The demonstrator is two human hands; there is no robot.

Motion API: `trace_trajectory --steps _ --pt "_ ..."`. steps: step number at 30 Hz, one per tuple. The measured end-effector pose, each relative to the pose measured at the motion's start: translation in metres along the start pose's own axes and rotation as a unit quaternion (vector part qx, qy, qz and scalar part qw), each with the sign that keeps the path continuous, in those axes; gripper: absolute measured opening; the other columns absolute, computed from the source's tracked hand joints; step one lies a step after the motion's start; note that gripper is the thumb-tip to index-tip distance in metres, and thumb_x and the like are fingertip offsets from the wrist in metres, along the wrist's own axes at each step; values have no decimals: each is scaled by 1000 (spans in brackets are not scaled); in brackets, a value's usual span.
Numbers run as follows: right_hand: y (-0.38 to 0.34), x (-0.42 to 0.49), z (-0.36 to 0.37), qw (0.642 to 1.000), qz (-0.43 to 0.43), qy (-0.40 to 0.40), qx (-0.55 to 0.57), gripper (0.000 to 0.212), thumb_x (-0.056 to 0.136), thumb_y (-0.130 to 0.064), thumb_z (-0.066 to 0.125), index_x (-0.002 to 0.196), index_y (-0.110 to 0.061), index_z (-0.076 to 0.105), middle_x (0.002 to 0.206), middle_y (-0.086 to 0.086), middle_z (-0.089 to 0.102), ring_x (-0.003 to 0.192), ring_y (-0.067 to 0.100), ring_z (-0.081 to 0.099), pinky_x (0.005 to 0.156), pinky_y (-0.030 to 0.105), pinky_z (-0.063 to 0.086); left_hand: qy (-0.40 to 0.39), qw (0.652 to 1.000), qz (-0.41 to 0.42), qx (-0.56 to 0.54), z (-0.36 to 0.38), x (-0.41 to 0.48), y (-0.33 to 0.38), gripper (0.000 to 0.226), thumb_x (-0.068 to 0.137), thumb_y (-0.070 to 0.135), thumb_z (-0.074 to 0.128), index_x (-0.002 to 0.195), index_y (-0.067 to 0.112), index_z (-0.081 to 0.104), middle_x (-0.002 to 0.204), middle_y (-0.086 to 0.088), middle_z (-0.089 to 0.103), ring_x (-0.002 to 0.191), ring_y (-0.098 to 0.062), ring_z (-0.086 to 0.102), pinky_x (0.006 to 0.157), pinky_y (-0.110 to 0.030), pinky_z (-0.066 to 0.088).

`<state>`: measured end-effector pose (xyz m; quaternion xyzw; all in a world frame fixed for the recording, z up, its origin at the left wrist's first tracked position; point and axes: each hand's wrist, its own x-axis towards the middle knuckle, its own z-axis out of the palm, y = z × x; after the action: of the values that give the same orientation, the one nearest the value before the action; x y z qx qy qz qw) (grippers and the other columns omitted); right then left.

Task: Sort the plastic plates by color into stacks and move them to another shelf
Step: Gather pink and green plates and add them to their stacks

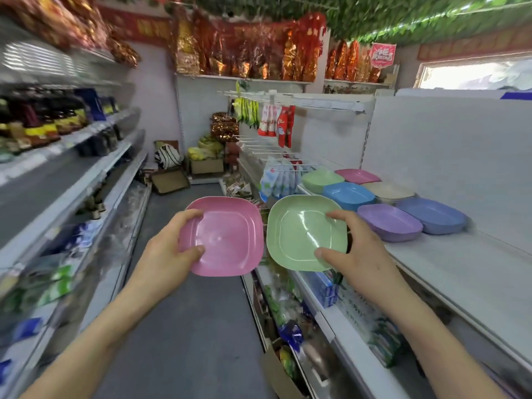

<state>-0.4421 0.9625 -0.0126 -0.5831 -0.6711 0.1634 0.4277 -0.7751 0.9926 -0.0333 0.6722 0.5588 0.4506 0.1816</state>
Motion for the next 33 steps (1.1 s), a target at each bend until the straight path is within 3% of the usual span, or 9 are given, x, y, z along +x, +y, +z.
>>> trace_trajectory --steps 4,9,11,14,18,20,23,26,33 --pt "4 55 19 1000 -3 6 -11 62 83 -30 79 133 -47 45 133 -21 48 118 4 45 94 33 42 4 1000 16 -5 1 60 -16 65 87 6 72 131 49 50 122 39 53 108 -9 58 86 -33 49" --pt "21 96 25 999 22 19 -39 65 84 -31 78 137 -44 45 138 -20 47 119 5 43 90 27 34 -12 999 26 -16 29 124 -31 60 88 10 72 128 50 51 113 35 55 92 0 57 70 -22 42" --pt "30 110 24 997 37 37 -57 66 83 -30 79 139 -42 46 137 -19 48 119 5 43 89 26 33 -32 999 35 -27 47 148 -36 60 88 11 73 128 49 52 111 34 55 89 -1 56 71 -22 42" --pt "42 127 23 993 62 63 -79 69 83 -28 80 142 -40 47 138 -19 48 118 1 41 93 23 32 -71 995 50 -55 75 187 -43 60 88 13 74 130 50 51 117 19 58 94 -9 57 74 -28 46" --pt "53 146 21 982 107 115 -103 71 81 -26 82 142 -40 49 137 -19 51 122 4 46 96 27 37 -125 984 95 -87 114 246 -45 62 87 11 73 132 49 51 127 9 58 98 -9 61 81 -34 53" --pt "57 156 20 973 136 150 -112 71 80 -26 82 141 -41 49 135 -19 52 121 6 48 99 31 42 -164 974 118 -101 132 276 -43 62 88 12 72 133 49 50 128 14 56 97 -12 63 81 -38 55" --pt "52 165 19 960 172 179 -128 71 81 -26 81 141 -40 48 133 -18 53 120 8 49 104 36 44 -206 959 161 -111 151 309 -38 64 89 13 72 138 47 49 123 40 47 114 -11 56 96 -40 49" --pt "49 177 23 944 199 216 -150 71 80 -29 81 141 -43 47 134 -18 54 121 10 51 102 37 46 -239 943 197 -120 169 346 -37 66 87 13 74 139 47 49 123 38 48 118 -14 54 99 -42 49" --pt "43 186 45 913 239 270 -191 72 81 -28 80 144 -37 47 134 -20 55 116 6 54 93 27 44 -296 911 250 -141 197 398 -40 69 86 9 75 142 41 51 123 50 37 124 -3 47 104 -31 38"
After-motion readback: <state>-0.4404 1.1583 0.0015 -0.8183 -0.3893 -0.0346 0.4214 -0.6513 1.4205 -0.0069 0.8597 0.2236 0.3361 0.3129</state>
